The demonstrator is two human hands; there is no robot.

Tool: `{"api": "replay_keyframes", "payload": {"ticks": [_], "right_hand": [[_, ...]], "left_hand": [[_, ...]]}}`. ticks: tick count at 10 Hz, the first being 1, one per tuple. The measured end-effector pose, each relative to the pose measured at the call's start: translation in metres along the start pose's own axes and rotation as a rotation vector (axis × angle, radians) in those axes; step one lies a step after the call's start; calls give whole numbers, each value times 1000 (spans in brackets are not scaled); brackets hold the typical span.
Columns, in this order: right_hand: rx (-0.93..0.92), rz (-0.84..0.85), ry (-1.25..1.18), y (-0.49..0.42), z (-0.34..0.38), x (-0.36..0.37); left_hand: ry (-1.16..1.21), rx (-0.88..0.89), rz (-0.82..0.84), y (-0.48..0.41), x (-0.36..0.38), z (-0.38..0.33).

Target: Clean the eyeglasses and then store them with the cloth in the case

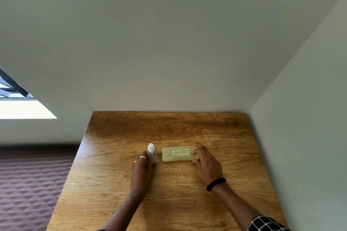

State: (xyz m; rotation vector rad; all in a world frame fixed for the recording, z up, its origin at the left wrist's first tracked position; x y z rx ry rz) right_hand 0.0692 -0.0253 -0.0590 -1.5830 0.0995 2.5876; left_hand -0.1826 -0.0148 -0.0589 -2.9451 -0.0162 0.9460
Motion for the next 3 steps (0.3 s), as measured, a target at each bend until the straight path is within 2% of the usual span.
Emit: {"api": "replay_keyframes", "payload": {"ticks": [3], "right_hand": [[-21, -2, 9, 2, 0, -3]], "left_hand": [[-14, 30, 43, 7, -1, 14]]}}
Point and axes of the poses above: each hand's wrist, its own y-axis away from the middle knuckle, its own x-axis out of the palm, z = x × y, the point moved 4 cm from there along -y, towards the middle knuckle, and after that the axes turned 4 degrees about x, right-handed, at the moved point
